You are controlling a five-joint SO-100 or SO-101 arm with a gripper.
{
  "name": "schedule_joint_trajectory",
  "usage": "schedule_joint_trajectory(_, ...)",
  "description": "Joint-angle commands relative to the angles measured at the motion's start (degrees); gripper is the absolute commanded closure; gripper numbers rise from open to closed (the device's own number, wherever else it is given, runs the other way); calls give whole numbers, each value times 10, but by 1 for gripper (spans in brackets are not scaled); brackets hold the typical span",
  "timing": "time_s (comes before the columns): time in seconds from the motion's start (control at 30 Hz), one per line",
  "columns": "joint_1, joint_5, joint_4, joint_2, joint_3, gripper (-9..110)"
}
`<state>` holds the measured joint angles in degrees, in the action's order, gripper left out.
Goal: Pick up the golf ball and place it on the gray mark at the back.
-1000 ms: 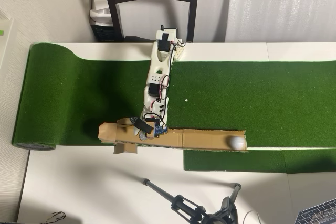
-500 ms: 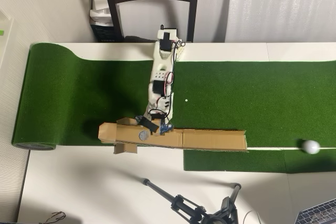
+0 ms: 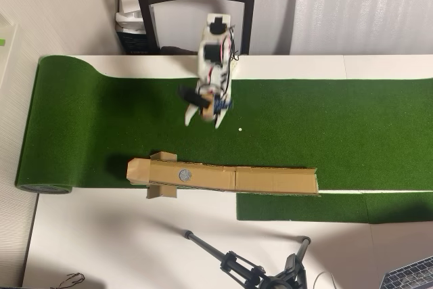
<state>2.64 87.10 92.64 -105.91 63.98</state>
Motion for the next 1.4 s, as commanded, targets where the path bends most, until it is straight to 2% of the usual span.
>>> schedule_joint_trajectory(0.0,7,-10,2,-163,65,64)
schedule_joint_trajectory(0.33,19,-11,-42,-413,318,64)
schedule_joint_trajectory(0.83,19,-2,-207,-909,889,64)
schedule_joint_trajectory(1.03,13,-7,-284,-899,983,64)
schedule_joint_trajectory(1.37,-36,33,-279,-904,1137,64)
